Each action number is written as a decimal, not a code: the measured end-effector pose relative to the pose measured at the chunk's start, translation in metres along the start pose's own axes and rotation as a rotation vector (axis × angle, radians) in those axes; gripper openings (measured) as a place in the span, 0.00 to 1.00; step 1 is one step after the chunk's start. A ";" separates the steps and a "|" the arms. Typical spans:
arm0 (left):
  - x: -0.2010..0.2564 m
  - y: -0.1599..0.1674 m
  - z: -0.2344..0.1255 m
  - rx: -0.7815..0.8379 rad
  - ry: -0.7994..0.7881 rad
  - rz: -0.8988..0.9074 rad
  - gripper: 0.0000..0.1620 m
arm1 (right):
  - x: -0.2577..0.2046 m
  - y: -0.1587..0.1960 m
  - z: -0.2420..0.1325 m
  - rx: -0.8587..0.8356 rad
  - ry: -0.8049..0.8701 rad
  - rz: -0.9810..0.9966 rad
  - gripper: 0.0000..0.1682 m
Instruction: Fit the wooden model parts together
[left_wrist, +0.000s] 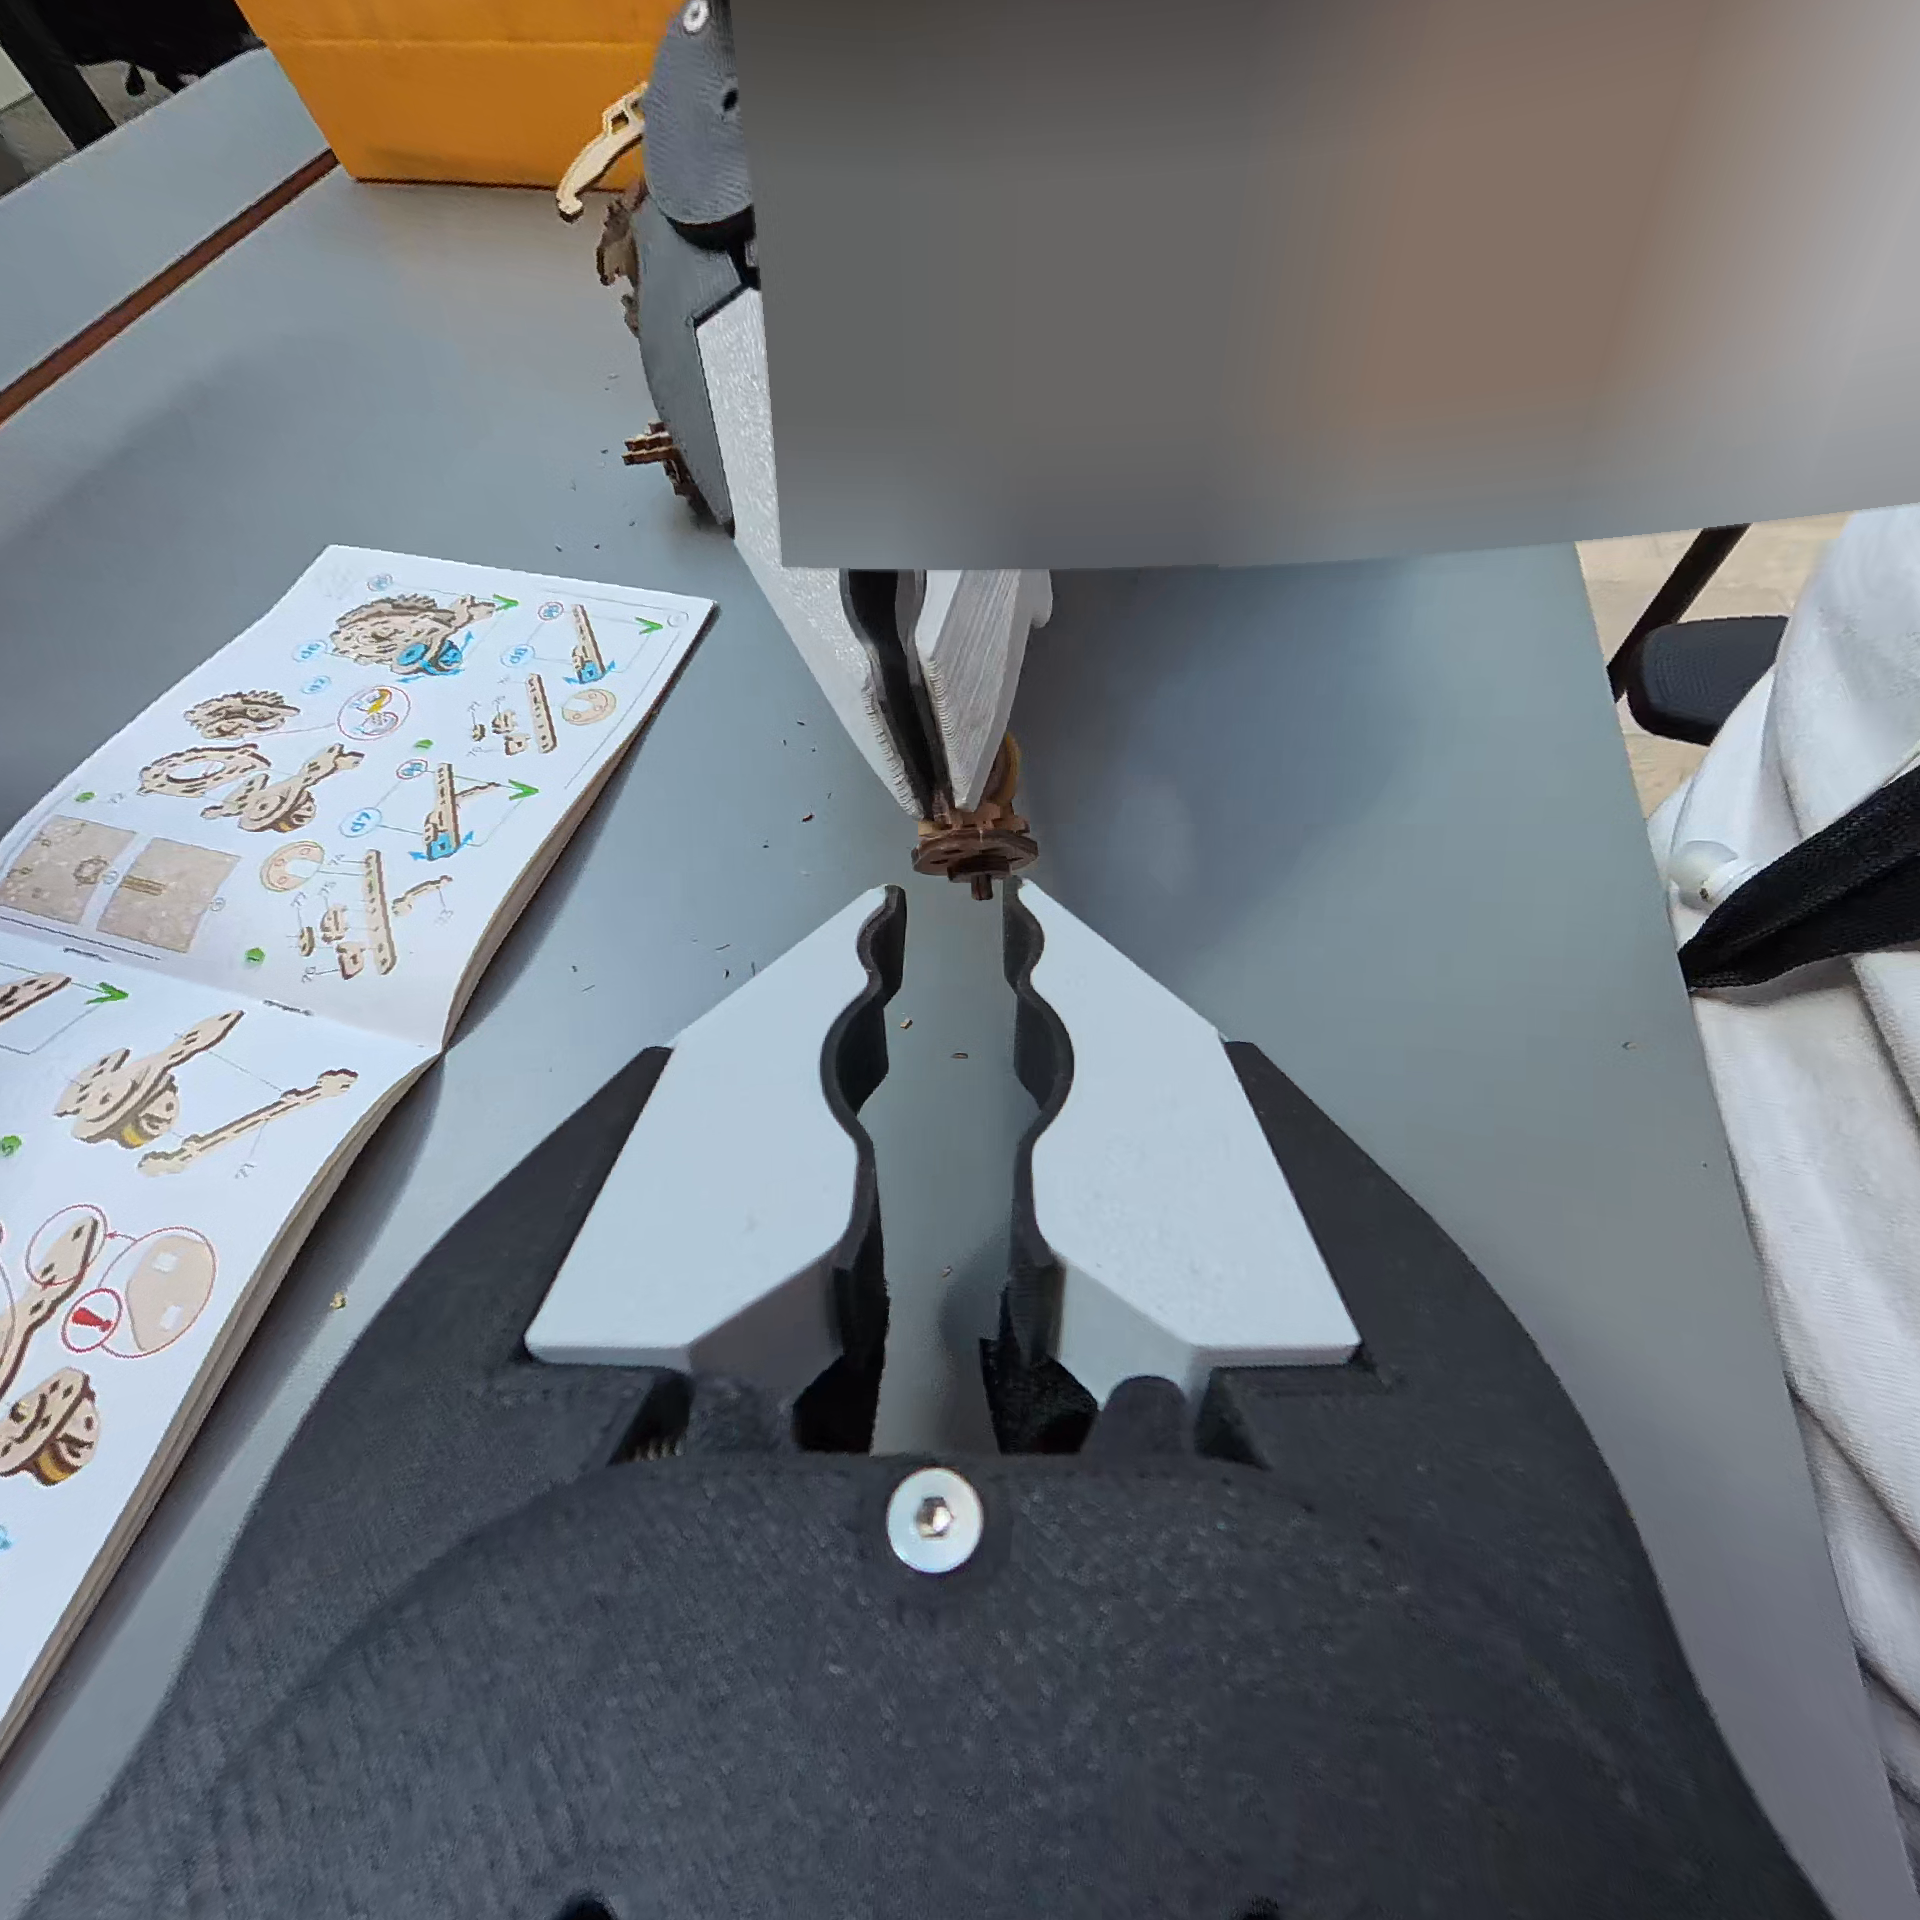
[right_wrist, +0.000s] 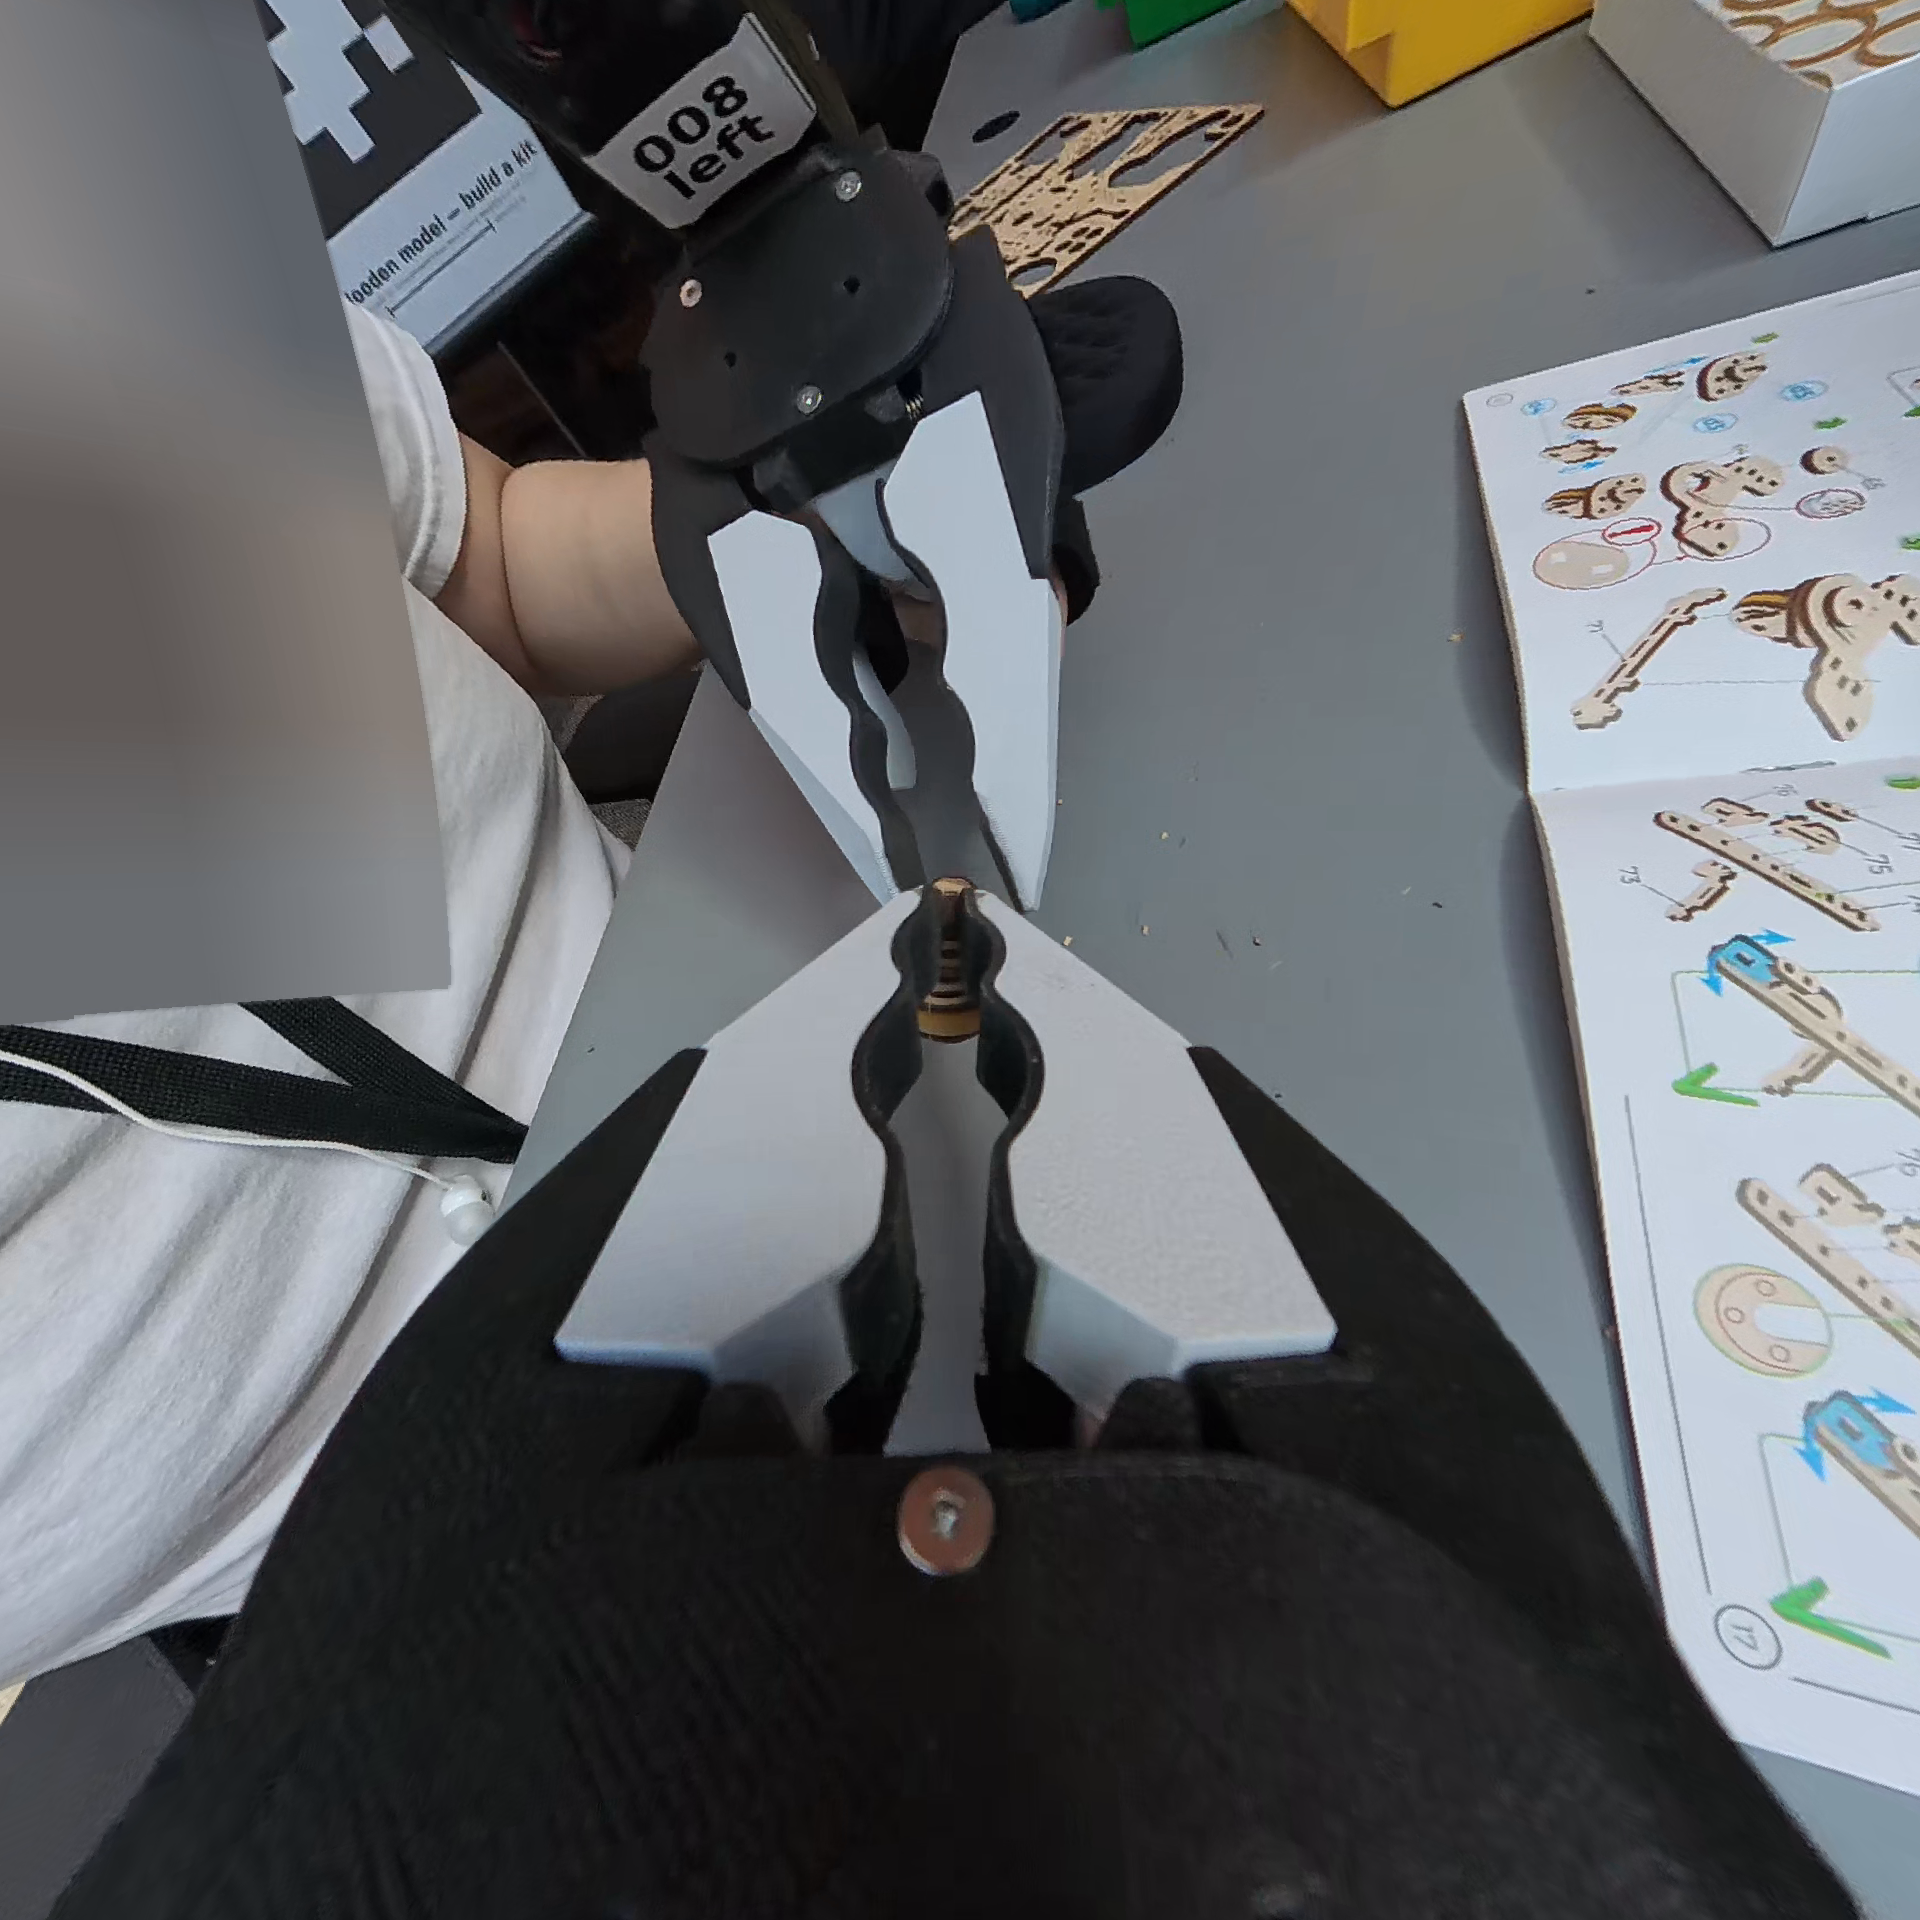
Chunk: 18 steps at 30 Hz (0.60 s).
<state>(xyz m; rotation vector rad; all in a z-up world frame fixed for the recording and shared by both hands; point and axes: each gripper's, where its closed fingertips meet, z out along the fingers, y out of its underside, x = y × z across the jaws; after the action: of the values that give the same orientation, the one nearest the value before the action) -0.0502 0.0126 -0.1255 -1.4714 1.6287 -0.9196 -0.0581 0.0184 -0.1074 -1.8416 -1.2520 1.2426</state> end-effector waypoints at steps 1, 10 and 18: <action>-0.001 -0.003 -0.003 0.028 0.003 -0.014 0.09 | 0.000 -0.004 -0.002 0.028 -0.006 0.004 0.01; -0.002 -0.027 -0.017 0.211 0.086 -0.194 0.14 | -0.005 -0.014 -0.003 0.104 -0.012 -0.055 0.01; -0.005 -0.027 -0.018 0.215 0.059 -0.188 0.13 | -0.008 -0.026 -0.007 0.176 -0.003 -0.090 0.01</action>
<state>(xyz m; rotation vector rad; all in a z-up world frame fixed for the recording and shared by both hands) -0.0531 0.0155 -0.0934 -1.4749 1.3996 -1.2137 -0.0626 0.0214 -0.0802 -1.6417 -1.1740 1.2643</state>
